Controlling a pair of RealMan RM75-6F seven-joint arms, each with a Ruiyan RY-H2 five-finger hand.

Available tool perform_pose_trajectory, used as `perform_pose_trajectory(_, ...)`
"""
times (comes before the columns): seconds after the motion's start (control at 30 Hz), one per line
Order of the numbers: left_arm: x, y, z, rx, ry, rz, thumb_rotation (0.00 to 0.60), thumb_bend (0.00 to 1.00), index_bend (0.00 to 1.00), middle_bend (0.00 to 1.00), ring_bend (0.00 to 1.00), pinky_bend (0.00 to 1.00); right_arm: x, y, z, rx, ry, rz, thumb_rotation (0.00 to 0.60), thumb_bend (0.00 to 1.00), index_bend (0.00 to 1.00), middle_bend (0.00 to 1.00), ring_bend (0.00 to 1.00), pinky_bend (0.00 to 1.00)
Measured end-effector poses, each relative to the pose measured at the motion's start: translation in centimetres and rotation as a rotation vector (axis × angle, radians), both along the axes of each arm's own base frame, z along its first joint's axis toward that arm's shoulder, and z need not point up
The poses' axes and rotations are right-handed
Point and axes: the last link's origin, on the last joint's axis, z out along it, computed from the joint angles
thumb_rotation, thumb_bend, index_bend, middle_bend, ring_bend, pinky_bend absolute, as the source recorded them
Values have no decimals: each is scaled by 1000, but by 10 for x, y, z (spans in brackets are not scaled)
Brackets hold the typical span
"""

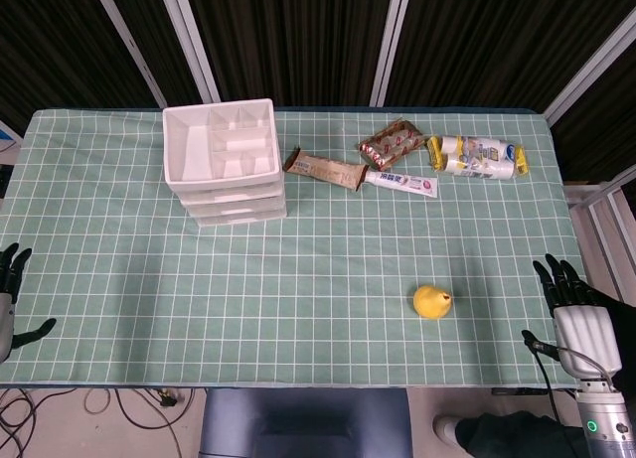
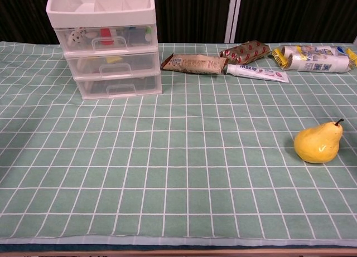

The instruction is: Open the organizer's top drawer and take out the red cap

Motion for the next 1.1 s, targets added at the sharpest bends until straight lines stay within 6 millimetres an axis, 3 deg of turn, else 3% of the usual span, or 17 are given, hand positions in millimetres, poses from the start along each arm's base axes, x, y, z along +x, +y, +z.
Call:
perform_pose_trajectory(0.03,2,1,0,-2,-1,-7,600,212,0,202,223,330,0,0,0,1,-1,-2,600,62,0,0,0,229)
perform_pose_trajectory(0.1,5,3,0,-3,-7,-22,600,323,0,539,552,636,-1,0,0,1,-4,-4,600,62,0,0,0,229)
perform_pose_trajectory(0.2,16,10,-2,4,-45,-45,600,392,0,788,774,799,-1,-1,0,3,-9,-6,600,62,0,0,0,229)
perform_pose_trajectory(0.3,30,19,-8,-13,-126,-48,600,422,0,888,864,850,-1,-1,0,9,-14,-6,600,62,0,0,0,229)
perform_pose_trajectory(0.47,66,40,-28,-96,-331,-6,600,457,0,953,922,896,0,-1,-1,16,-21,-6,600,63,0,0,0,229)
perform_pose_trajectory(0.83,144,92,-86,-268,-764,93,600,469,0,980,945,934,-1,-1,0,25,-51,-28,600,64,0,0,0,229)
perform_pose_trajectory(0.93,168,106,-105,-313,-847,92,600,473,0,981,945,934,-1,-1,0,28,-58,-33,600,65,0,0,0,229)
perform_pose_trajectory(1.1,187,124,-130,-345,-894,108,600,473,0,981,945,934,-2,-1,0,29,-69,-41,600,66,0,0,0,229)
